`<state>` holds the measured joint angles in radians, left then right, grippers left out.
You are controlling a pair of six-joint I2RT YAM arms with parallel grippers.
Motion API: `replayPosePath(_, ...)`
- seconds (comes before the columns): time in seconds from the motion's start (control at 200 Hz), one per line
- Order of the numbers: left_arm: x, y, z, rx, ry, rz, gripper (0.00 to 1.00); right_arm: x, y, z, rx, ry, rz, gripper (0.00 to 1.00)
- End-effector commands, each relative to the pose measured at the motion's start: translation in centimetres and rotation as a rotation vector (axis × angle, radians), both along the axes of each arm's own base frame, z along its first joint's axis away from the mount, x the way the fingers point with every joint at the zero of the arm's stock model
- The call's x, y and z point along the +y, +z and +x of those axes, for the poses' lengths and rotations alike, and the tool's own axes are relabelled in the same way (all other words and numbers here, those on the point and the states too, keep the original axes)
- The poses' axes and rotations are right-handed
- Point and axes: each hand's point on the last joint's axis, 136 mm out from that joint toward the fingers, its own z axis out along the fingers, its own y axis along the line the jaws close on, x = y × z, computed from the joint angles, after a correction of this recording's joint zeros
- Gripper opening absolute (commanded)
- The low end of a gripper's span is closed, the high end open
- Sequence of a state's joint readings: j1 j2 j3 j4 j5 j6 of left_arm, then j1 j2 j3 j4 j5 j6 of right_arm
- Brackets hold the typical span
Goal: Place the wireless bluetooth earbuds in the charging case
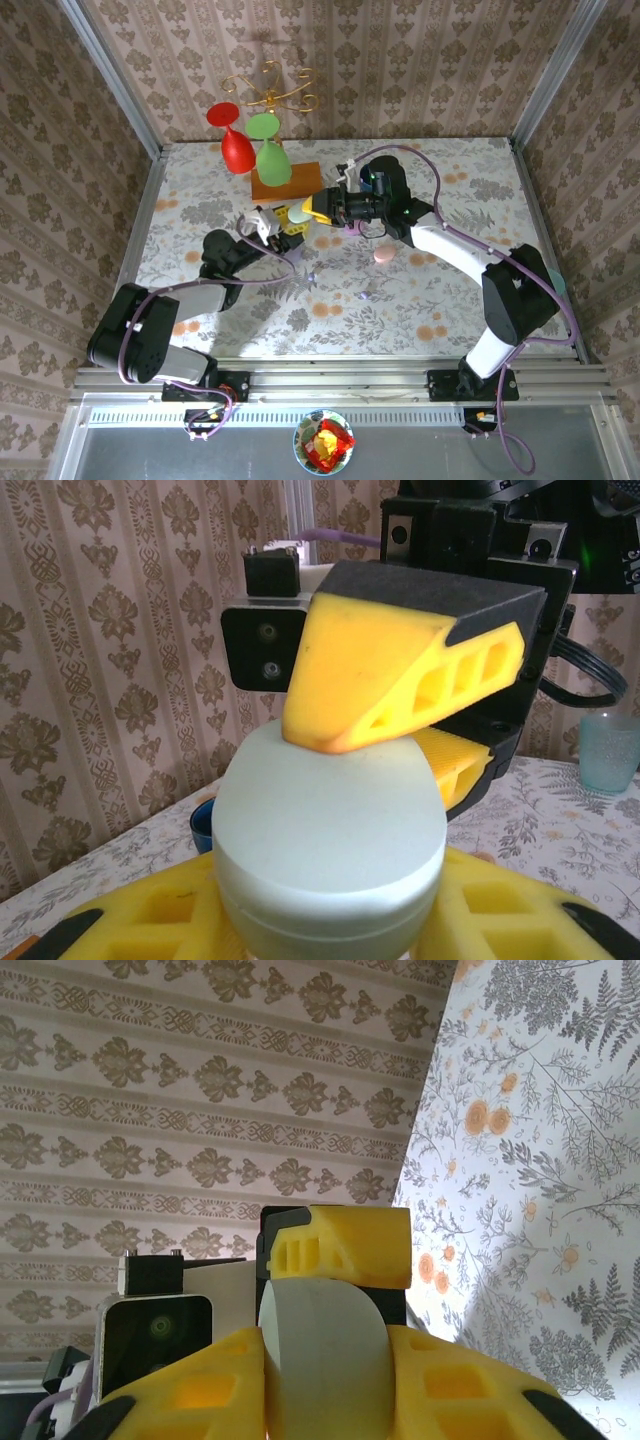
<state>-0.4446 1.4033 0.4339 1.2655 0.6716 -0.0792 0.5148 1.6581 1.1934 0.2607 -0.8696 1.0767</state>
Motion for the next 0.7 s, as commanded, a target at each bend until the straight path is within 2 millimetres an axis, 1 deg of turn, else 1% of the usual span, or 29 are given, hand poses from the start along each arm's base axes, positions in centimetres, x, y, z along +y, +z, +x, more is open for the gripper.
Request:
replayPosePath(0.0,-0.2,1.2,-0.2,-0.042,-0.008,-0.011,0.42,0.0,-0.2,-0.2,-0.015,0.015,0.007,0.22)
replayPosePath(0.1,-0.1,0.8,-0.2,-0.035,-0.001,0.007,0.48,-0.7,-0.5,0.5,-0.026,-0.022,-0.006,0.18)
replayPosePath(0.14,-0.1,0.5,-0.2,-0.032,-0.001,0.021,0.52,-1.2,-0.6,0.8,-0.031,-0.043,-0.013,0.18)
replayPosePath(0.16,-0.1,0.4,-0.2,-0.032,0.0,0.028,0.57,-1.4,-0.7,0.9,-0.034,-0.051,-0.019,0.18)
replayPosePath(0.205,-0.1,0.1,-0.3,-0.03,-0.001,0.048,0.62,-2.1,-1.0,1.4,-0.044,-0.077,-0.035,0.18)
replayPosePath(0.265,0.0,-0.5,-0.4,-0.028,0.004,0.081,0.69,-3.2,-2.0,1.8,-0.046,-0.114,-0.069,0.17)
replayPosePath(0.37,0.0,-2.1,-0.4,0.0,0.013,0.158,0.76,-5.3,-3.9,2.8,-0.042,-0.165,-0.12,0.17)
replayPosePath(0.445,0.1,-3.2,-0.3,0.024,0.02,0.209,0.82,-7.3,-5.6,3.8,-0.023,-0.217,-0.158,0.18)
replayPosePath(0.47,0.1,-3.5,-0.2,0.027,0.022,0.221,0.85,-8.0,-6.2,4.1,-0.023,-0.232,-0.174,0.18)
replayPosePath(0.48,-0.5,-3.6,-0.8,0.028,0.001,0.227,0.87,-8.2,-6.5,4.1,-0.023,-0.235,-0.181,0.18)
replayPosePath(0.49,-0.7,-3.7,-0.9,0.03,-0.004,0.232,0.88,-8.5,-6.7,4.3,-0.025,-0.243,-0.188,0.18)
replayPosePath(0.545,-1.0,-4.2,-1.1,0.036,-0.012,0.252,0.99,-10.1,-8.4,4.8,0.003,-0.284,-0.244,0.18)
replayPosePath(0.62,-1.1,-4.6,-1.2,0.048,-0.019,0.265,1.0,-11.8,-10.5,5.3,0.029,-0.326,-0.299,0.18)
replayPosePath(0.64,-0.9,-4.8,-0.8,0.055,0.008,0.268,1.0,-12.2,-11.1,5.4,0.036,-0.335,-0.307,0.18)
replayPosePath(0.695,-1.0,-5.0,-0.7,0.067,0.007,0.272,1.0,-13.2,-12.3,5.6,0.057,-0.359,-0.325,0.18)
